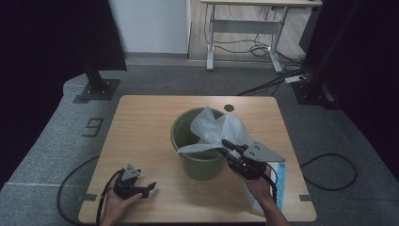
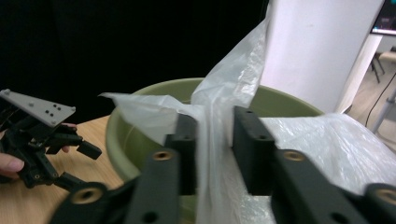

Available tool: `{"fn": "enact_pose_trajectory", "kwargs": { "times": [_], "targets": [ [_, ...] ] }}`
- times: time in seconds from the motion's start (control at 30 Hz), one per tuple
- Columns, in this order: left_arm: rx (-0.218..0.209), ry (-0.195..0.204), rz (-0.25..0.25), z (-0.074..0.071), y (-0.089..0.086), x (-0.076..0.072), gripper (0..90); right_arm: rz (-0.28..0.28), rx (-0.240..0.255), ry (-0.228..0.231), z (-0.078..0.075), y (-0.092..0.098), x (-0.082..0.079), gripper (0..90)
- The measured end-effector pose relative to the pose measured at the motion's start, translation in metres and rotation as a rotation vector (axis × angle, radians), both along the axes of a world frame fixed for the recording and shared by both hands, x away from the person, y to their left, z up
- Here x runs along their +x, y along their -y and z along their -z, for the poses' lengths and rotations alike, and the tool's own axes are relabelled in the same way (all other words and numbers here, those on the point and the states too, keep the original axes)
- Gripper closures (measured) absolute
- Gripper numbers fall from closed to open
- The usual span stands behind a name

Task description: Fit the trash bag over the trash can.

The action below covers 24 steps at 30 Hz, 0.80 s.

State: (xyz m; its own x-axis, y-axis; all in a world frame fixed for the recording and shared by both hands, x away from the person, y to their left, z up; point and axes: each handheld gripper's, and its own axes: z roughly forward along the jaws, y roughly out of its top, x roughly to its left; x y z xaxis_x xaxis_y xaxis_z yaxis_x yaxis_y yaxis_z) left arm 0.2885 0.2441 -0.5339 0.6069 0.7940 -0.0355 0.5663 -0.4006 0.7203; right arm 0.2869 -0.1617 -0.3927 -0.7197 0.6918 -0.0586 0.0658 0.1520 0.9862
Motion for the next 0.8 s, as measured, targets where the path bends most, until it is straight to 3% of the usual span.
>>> {"fn": "enact_pose_trajectory", "kwargs": {
  "times": [0.13, 0.37, 0.57, 0.67, 0.8],
  "targets": [
    [0.002, -0.002, 0.003, 0.000, 0.000, 0.000, 16.4, -0.006, -0.008, 0.025, -0.003, 0.000, -0.009, 57.9],
    [0.004, -0.007, 0.007, 0.001, 0.002, 0.000, 16.4, 0.002, 0.002, 0.007, -0.003, 0.007, -0.013, 53.2],
    [0.011, -0.011, 0.011, 0.002, 0.003, 0.000, 16.4, 0.014, -0.005, -0.018, 0.000, 0.003, -0.002, 61.8],
    [0.017, -0.012, 0.011, 0.002, 0.003, 0.000, 16.4, 0.019, -0.032, -0.047, 0.004, -0.006, 0.006, 61.6],
    [0.015, -0.013, 0.009, 0.002, 0.002, 0.000, 16.4, 0.015, -0.030, -0.067, 0.006, -0.009, 0.007, 54.9]
  ]
}}
